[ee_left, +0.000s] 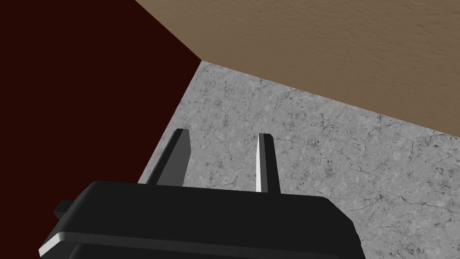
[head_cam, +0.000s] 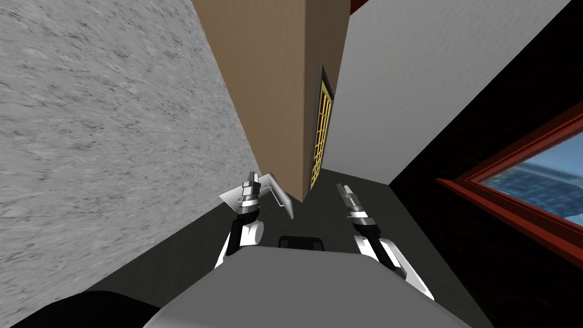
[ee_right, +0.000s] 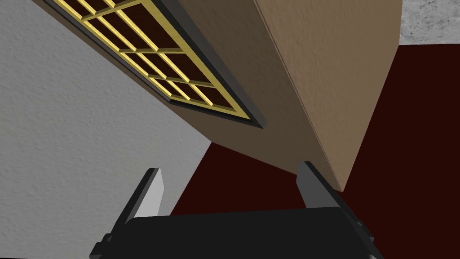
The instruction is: Push the door open
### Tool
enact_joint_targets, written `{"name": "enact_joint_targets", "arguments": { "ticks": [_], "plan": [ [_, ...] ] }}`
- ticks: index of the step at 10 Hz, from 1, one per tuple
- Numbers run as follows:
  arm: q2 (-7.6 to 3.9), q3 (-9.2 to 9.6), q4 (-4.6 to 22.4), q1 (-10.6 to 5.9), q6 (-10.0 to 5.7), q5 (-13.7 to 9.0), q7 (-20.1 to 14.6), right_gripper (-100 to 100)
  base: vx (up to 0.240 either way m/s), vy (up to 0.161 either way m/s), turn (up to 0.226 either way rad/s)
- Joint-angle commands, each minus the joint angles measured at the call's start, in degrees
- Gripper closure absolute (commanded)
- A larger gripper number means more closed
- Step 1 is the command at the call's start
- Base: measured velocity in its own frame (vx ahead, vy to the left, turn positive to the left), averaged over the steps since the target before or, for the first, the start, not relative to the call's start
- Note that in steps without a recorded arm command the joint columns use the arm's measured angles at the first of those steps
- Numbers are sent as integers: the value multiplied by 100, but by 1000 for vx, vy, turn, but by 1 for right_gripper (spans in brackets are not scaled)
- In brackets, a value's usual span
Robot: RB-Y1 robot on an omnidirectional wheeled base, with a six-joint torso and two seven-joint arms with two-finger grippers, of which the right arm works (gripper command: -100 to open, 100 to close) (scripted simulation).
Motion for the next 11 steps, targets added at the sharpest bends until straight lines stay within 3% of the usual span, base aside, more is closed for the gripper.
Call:
{"name": "enact_joint_targets", "arguments": {
  "ticks": [1, 11],
  "plan": [
    [-14, -39, 200, -15, -128, 148, 168, -100, 61, -168, 303],
    [-57, -268, 1304, -230, -706, 856, 947, -100, 54, -164, 208]
  ]
}}
